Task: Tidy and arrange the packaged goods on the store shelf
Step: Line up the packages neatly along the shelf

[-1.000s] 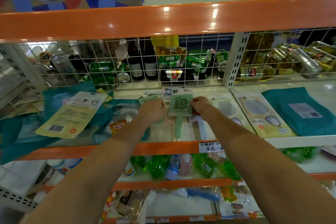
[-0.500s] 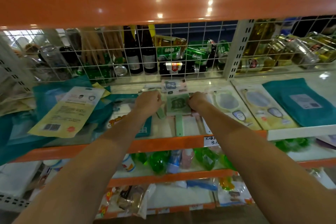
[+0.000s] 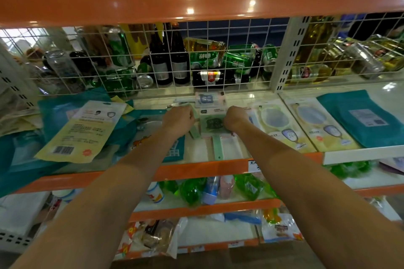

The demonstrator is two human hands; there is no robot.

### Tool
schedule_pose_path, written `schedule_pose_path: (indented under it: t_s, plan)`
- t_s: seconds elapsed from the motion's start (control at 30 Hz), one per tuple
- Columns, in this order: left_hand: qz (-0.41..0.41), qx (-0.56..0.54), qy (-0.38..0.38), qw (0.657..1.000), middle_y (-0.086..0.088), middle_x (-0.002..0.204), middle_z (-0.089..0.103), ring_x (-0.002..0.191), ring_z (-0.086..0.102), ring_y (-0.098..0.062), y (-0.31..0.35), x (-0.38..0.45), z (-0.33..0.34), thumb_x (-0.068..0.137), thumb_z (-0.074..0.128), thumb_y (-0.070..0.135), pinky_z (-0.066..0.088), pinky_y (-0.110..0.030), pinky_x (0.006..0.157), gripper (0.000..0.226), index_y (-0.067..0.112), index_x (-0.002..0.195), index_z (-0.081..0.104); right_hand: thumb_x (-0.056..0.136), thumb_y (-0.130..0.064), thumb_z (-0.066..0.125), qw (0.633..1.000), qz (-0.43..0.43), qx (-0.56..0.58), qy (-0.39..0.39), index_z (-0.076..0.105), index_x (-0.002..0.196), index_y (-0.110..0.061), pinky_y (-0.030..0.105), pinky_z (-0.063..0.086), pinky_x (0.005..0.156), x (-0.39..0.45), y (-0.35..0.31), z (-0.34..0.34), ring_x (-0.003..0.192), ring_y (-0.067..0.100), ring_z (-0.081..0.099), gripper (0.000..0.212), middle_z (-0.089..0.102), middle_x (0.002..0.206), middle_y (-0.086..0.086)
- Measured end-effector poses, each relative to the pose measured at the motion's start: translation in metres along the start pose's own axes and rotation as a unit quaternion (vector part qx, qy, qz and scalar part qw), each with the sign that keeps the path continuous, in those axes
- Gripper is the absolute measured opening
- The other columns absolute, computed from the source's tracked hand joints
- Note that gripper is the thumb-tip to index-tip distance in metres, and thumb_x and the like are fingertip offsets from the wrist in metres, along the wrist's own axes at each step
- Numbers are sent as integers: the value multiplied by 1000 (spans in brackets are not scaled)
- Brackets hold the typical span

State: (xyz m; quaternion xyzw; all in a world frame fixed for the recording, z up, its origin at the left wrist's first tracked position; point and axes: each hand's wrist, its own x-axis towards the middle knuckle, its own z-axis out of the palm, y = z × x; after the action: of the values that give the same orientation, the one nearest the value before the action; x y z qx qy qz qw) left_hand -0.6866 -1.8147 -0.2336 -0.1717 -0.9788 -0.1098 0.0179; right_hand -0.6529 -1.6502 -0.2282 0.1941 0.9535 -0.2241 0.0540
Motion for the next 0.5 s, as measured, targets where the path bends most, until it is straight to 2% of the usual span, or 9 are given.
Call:
schedule_pose_path:
  t_s: [0.3,0.5]
  plan:
    - [21,14,8,1000,-9,104,65,95,60,-25,-11,2,-2,98,41,22,46,-34,73,26,11,108,61,92,-3,47,999,-21,-12,22,58,114,-1,30,44,71,3,-5,-4,105,29,61,25,63,115,15]
    - [11,72,8,997,-11,111,63,103,56,-29,-29,6,-7,99,38,25,43,-34,77,31,10,116,59,94,-8,45,996,-84,1,34,53,127,-5,30,47,85,6,-30,2,113,29,57,34,57,126,14]
